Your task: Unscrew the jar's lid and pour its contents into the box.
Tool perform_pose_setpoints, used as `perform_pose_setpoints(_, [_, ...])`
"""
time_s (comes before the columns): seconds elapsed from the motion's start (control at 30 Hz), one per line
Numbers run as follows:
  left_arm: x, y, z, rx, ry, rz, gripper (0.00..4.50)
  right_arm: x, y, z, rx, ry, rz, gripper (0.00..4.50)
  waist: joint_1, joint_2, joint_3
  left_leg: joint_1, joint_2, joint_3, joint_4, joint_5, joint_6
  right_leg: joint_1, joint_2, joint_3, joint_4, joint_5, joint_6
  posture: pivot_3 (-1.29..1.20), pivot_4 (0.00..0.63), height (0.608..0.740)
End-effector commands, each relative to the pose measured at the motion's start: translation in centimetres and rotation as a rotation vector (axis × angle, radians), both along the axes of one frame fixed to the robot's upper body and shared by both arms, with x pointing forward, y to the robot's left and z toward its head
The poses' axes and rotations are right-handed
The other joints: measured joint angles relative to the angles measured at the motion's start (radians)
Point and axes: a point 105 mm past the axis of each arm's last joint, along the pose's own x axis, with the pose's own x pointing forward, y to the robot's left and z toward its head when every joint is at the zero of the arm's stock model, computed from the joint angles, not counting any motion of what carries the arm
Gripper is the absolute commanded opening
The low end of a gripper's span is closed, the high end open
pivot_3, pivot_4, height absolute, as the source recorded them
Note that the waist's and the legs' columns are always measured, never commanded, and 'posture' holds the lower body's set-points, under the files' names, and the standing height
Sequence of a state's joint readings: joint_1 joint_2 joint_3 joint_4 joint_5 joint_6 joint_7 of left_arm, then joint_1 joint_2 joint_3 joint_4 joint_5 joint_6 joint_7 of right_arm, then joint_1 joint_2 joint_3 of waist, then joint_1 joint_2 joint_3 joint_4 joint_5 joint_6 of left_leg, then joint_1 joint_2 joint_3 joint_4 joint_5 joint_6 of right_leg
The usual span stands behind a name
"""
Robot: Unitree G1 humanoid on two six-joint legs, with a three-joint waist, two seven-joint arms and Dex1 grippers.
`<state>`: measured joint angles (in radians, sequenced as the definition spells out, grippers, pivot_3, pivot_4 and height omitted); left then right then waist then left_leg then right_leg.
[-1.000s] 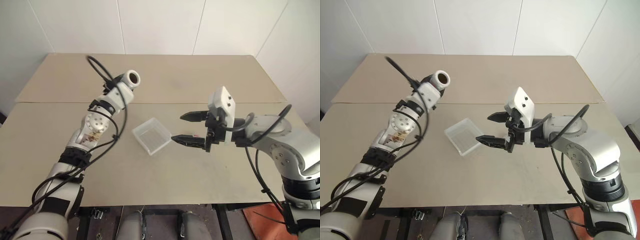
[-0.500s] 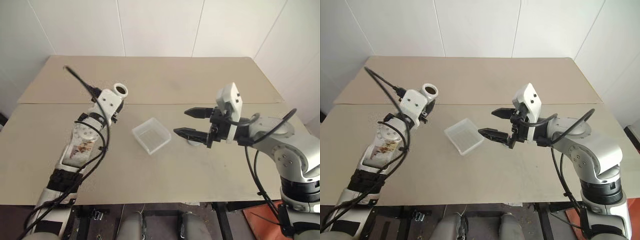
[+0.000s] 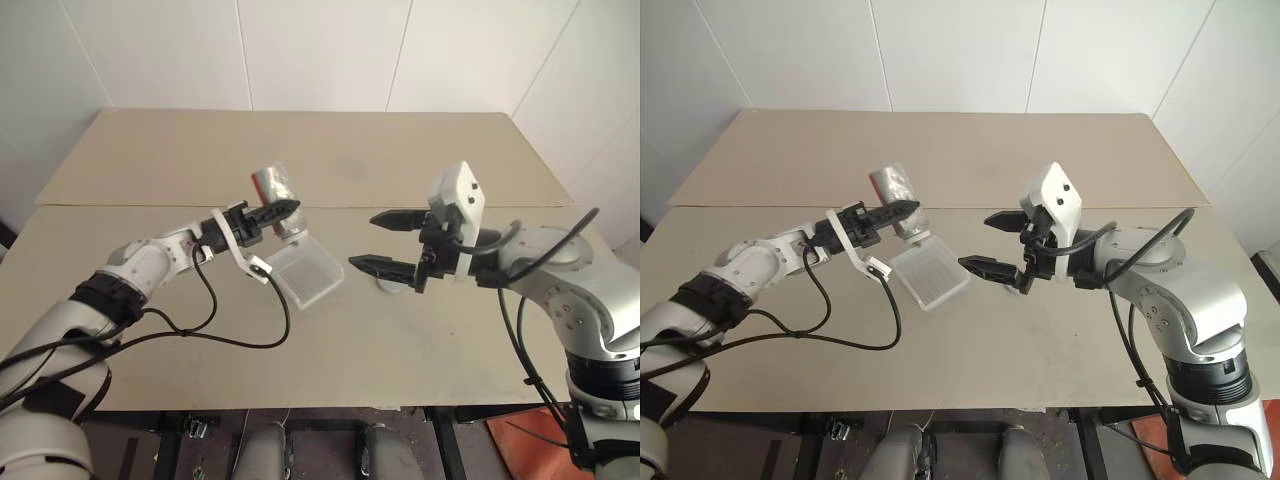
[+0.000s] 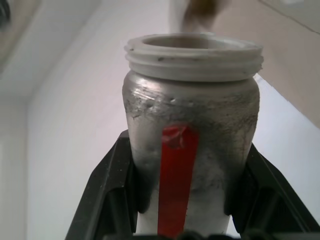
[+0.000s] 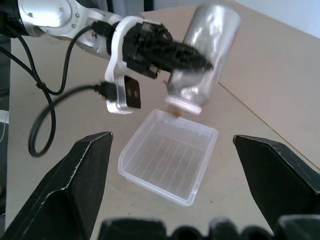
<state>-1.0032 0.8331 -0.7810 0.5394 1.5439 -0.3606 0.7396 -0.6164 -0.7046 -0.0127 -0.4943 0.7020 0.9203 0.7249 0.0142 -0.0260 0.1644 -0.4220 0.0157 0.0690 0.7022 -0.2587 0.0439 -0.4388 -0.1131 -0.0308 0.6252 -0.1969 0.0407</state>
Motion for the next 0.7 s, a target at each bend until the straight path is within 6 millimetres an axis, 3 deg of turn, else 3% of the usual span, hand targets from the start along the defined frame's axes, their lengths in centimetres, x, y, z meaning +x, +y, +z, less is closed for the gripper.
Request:
perform_pose_setpoints(0.03, [0.3, -0.5, 1.3, 0.010, -0.080, -0.036, 1.93, -0.8, 0.1, 1.9, 0.024, -0.089, 0.014, 4.48, 0.000, 0.000, 0.000, 0.000, 0.000, 0.000, 0.000, 0.000, 0.000, 0.000, 0.000, 0.000, 0.000, 0.000, 0.000, 0.00, 0.150, 0.740])
perform_pose_setpoints(0.33, [0.6, -0.1, 2.2, -0.188, 0.045, 0.022, 1.93, -1.3, 0.1, 1.7, 0.042, -0.082, 0.011, 4.48, -0.003, 0.000, 0.000, 0.000, 0.001, 0.000, 0.000, 0.000, 0.001, 0.000, 0.000, -0.001, 0.000, 0.000, 0.000, 0.00, 0.150, 0.740])
perform_pose_setpoints(0.43, [1.2, 1.1, 3.2, -0.497, 0.238, 0.121, 1.93, -1.2, 0.1, 1.7, 0.055, -0.072, 0.012, 4.48, -0.004, 0.000, 0.000, 0.000, 0.001, 0.000, 0.000, 0.000, 0.001, 0.000, -0.001, 0.000, 0.000, 0.000, 0.000, 0.00, 0.150, 0.740])
perform_pose_setpoints(0.53, [1.8, 3.2, 4.2, -1.005, 0.565, 0.208, 1.93, -0.9, -0.1, 1.6, 0.073, -0.060, 0.004, 4.48, -0.005, 0.000, 0.000, 0.000, 0.001, -0.003, 0.001, 0.000, 0.001, -0.001, -0.001, 0.000, 0.001, 0.000, 0.000, 0.00, 0.150, 0.740])
perform_pose_setpoints(0.7, [1.7, 6.7, 2.1, -1.665, 1.163, 0.257, 1.93, -0.5, -0.1, 1.3, 0.130, -0.034, -0.006, 4.48, -0.007, 0.000, 0.000, 0.000, 0.002, -0.006, 0.004, -0.001, 0.001, 0.000, -0.001, 0.001, 0.001, 0.000, 0.000, 0.00, 0.150, 0.740])
